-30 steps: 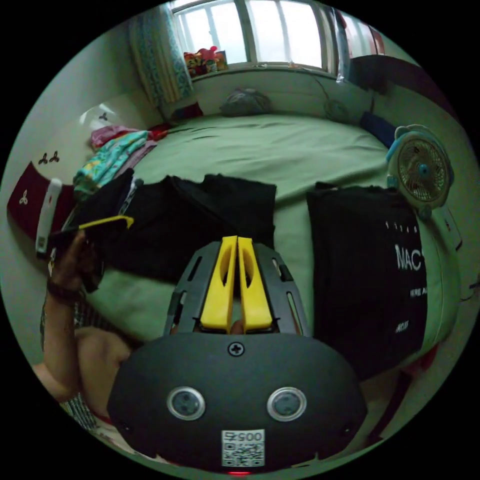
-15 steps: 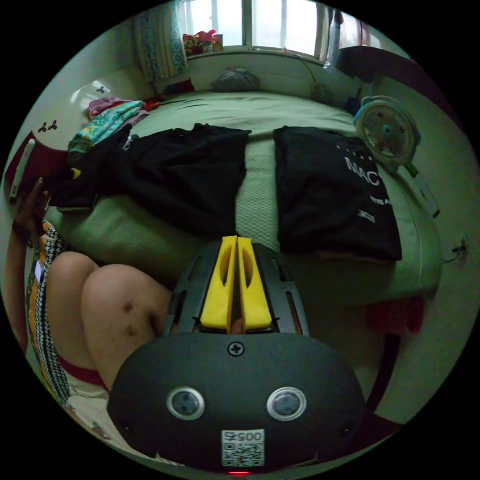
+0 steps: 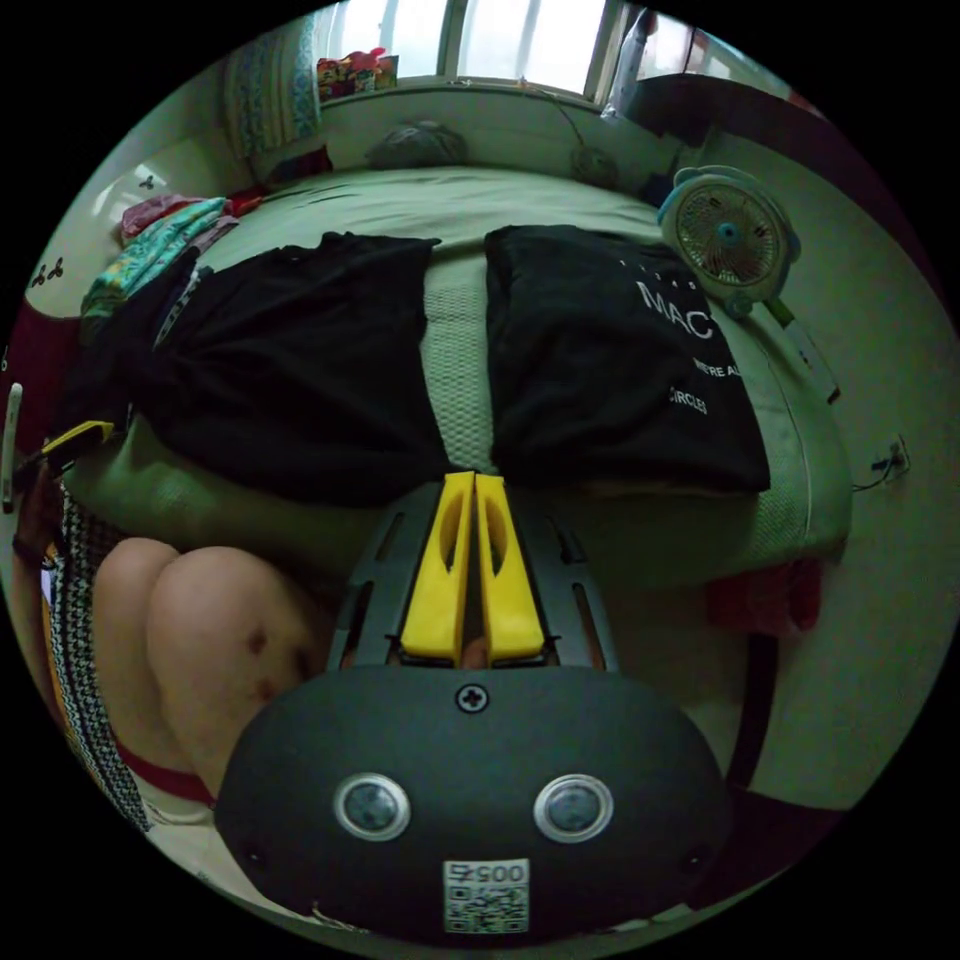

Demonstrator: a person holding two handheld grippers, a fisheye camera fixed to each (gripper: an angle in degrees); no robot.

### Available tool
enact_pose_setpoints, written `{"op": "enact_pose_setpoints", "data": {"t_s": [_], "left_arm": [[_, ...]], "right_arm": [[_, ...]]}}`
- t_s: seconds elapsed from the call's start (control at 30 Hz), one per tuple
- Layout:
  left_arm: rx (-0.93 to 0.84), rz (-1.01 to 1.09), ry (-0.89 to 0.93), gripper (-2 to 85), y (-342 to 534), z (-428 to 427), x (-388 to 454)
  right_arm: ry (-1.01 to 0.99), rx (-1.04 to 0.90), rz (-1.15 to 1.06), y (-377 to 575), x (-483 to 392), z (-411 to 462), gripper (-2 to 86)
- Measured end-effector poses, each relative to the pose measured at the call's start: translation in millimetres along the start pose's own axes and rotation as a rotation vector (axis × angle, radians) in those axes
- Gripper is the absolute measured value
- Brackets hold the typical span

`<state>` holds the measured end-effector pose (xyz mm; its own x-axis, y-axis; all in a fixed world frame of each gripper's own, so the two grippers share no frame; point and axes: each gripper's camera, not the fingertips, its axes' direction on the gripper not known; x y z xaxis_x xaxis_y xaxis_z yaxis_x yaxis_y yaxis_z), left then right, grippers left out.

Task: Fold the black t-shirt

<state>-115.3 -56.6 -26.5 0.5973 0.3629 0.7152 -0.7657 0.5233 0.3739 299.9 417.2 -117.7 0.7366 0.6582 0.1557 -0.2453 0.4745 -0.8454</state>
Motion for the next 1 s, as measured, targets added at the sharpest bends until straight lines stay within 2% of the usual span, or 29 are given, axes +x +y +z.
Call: {"op": "enact_pose_setpoints", "data": {"t_s": [0.37, 0.63, 1.0], "left_arm": [[0.096, 0.111, 0.064, 9.3, 36, -10, -19], [0.041, 0.115, 0.059, 1.5, 75, -21, -28], [0.011, 0.148, 0.038, 0.4, 147, -72, -49]], "right_arm": [[0.017, -0.042, -0.019, 26, -4, 1, -1.4], [0.004, -0.047, 0.003, 47, -1, -11, -1.4], [-0.033, -0.003, 0.030, 86, 6, -56, -1.5]]}}
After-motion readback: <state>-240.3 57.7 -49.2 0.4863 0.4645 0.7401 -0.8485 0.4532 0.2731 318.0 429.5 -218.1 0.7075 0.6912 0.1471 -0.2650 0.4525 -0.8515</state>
